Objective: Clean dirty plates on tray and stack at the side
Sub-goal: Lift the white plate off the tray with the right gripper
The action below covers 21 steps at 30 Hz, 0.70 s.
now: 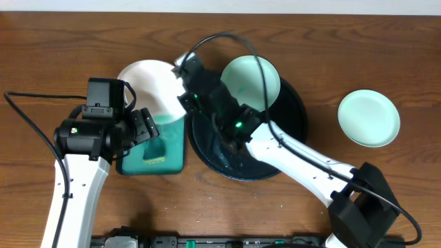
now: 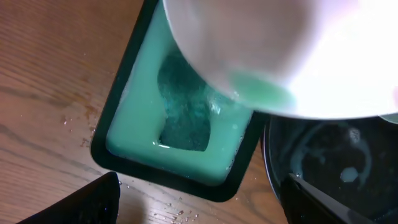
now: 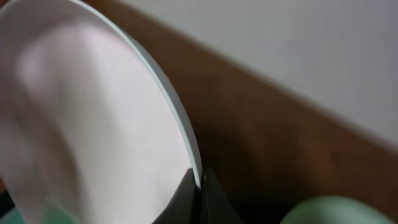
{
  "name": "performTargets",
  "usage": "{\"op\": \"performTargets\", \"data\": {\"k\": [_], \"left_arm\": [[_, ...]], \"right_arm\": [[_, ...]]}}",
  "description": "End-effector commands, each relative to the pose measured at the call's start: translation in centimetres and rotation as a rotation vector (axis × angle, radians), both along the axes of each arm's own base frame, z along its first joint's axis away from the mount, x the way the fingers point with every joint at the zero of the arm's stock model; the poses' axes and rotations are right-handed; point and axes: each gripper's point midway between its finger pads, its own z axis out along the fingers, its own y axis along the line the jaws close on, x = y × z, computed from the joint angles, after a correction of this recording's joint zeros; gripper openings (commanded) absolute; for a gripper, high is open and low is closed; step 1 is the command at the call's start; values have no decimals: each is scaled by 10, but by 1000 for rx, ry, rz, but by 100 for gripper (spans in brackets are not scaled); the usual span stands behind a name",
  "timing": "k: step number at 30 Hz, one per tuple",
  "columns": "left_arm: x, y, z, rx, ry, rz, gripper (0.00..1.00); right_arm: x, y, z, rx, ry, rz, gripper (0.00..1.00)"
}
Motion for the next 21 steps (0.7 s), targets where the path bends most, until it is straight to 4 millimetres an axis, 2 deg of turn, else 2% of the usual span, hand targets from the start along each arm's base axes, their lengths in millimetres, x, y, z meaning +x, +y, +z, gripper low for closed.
{"op": "performTargets", "data": {"k": [1,7,14,21], "left_arm": [[3,1,7,0,-19,4,83],[3,1,7,0,-19,4,83],[3,1,7,0,-19,4,83],[3,1,7,0,-19,4,83]], "right_arm": [[3,-2,34,-122,-206,-27,1],[-5,6,55,-202,-344,-49,1],[-16,12,57,-255,-382,-48,1],[-17,12,61,-249,-387,-52,1]]}}
